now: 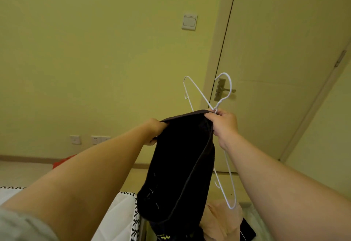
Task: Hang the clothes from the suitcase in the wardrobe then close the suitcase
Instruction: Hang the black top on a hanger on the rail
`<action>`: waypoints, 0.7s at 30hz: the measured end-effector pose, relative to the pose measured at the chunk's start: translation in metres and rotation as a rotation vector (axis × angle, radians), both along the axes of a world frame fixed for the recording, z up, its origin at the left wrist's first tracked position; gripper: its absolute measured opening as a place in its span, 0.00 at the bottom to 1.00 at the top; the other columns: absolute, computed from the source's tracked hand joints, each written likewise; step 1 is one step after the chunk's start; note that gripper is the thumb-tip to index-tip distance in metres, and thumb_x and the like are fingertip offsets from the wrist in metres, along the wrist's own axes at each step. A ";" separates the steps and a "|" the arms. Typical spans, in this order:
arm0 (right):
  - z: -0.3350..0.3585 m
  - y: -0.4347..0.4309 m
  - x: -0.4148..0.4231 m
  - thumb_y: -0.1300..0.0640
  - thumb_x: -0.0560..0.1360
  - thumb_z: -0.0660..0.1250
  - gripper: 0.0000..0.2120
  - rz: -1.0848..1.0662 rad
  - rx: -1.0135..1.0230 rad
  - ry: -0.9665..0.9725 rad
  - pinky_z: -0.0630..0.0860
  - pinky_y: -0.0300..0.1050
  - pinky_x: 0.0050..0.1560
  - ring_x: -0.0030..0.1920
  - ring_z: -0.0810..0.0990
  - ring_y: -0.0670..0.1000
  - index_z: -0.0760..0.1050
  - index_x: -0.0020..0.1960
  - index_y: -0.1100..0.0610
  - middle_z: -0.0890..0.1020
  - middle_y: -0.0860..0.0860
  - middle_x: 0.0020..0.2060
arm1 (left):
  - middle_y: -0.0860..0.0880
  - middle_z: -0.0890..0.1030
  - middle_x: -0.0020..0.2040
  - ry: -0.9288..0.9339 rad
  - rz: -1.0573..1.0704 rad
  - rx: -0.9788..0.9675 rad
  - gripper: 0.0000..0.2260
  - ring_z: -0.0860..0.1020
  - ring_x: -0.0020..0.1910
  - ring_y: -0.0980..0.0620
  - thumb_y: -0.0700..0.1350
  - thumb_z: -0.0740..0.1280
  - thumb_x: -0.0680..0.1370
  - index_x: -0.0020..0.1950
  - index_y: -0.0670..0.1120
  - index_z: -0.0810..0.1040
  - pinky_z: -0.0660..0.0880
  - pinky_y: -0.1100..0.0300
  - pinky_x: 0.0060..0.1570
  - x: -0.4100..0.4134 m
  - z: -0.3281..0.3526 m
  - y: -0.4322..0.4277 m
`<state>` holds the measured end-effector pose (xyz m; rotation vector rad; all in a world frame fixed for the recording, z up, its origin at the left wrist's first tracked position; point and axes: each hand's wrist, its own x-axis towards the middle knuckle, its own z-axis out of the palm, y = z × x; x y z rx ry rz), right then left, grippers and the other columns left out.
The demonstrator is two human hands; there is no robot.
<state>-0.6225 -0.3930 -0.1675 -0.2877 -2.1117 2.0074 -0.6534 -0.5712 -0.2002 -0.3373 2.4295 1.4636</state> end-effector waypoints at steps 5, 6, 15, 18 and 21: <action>0.001 0.013 0.003 0.66 0.76 0.64 0.12 0.027 -0.044 0.008 0.61 0.27 0.17 0.21 0.69 0.40 0.75 0.37 0.53 0.72 0.48 0.29 | 0.50 0.74 0.28 0.014 0.058 0.435 0.13 0.72 0.26 0.53 0.44 0.53 0.82 0.41 0.45 0.73 0.66 0.62 0.28 0.007 0.006 0.013; 0.000 0.015 0.002 0.65 0.76 0.64 0.12 0.036 -0.025 -0.005 0.61 0.27 0.17 0.22 0.69 0.41 0.75 0.37 0.53 0.73 0.49 0.30 | 0.50 0.74 0.26 0.024 0.076 0.491 0.13 0.72 0.25 0.53 0.43 0.52 0.82 0.42 0.44 0.73 0.66 0.62 0.27 0.008 0.009 0.015; -0.010 0.026 -0.003 0.45 0.75 0.64 0.22 -0.044 -0.024 -0.108 0.55 0.33 0.20 0.18 0.57 0.45 0.61 0.29 0.53 0.63 0.47 0.20 | 0.43 0.76 0.35 -0.036 0.220 0.410 0.12 0.75 0.33 0.44 0.39 0.57 0.78 0.38 0.39 0.75 0.75 0.55 0.40 0.006 0.046 0.024; -0.007 0.028 -0.003 0.53 0.77 0.61 0.19 -0.060 -0.021 -0.111 0.56 0.35 0.24 0.19 0.59 0.46 0.63 0.29 0.55 0.64 0.48 0.20 | 0.43 0.74 0.38 -0.005 0.258 0.342 0.09 0.74 0.37 0.44 0.41 0.58 0.78 0.42 0.37 0.72 0.73 0.53 0.50 0.007 0.054 0.023; -0.007 0.030 0.001 0.59 0.76 0.59 0.15 0.006 -0.057 -0.080 0.54 0.34 0.21 0.18 0.57 0.45 0.69 0.30 0.58 0.63 0.47 0.18 | 0.42 0.73 0.37 -0.011 0.281 0.313 0.10 0.73 0.34 0.45 0.41 0.57 0.78 0.39 0.37 0.69 0.73 0.54 0.47 0.004 0.055 0.018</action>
